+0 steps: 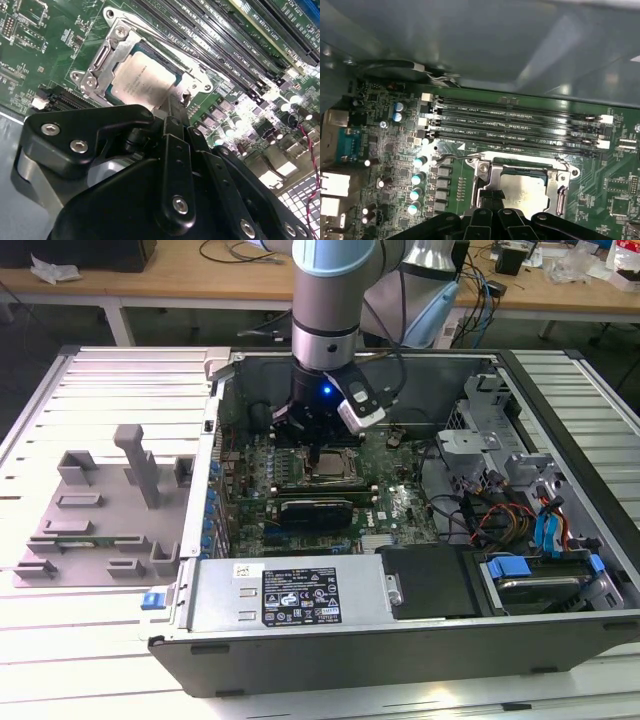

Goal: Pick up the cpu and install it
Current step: 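Close the cpu cover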

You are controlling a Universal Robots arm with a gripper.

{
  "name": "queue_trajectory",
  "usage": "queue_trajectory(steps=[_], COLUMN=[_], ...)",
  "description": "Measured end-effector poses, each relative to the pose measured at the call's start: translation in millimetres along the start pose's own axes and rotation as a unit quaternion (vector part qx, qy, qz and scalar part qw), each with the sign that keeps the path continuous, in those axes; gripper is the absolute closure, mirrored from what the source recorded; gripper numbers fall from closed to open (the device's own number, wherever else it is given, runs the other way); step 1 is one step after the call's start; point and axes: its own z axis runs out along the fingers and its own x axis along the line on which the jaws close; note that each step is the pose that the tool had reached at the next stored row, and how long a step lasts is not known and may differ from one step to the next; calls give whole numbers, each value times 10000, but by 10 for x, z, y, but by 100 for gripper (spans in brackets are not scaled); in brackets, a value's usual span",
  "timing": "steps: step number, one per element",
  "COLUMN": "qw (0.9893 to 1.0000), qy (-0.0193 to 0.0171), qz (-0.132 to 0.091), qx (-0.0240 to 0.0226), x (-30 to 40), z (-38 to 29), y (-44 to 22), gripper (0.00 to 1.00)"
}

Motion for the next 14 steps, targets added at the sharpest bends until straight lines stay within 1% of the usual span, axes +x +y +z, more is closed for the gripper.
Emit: queue_trajectory(steps=[3,5,7,13,14], qw=[10000,9999,9998,9998,9998], qy=[0,0,1,-1,1], qz=[89,159,177,179,179], qx=[-2,-4,-4,-4,-2], x=[7,30,44,52,52], z=[31,68,77,107,122], y=[1,3,4,6,5], gripper=[89,89,89,89,89])
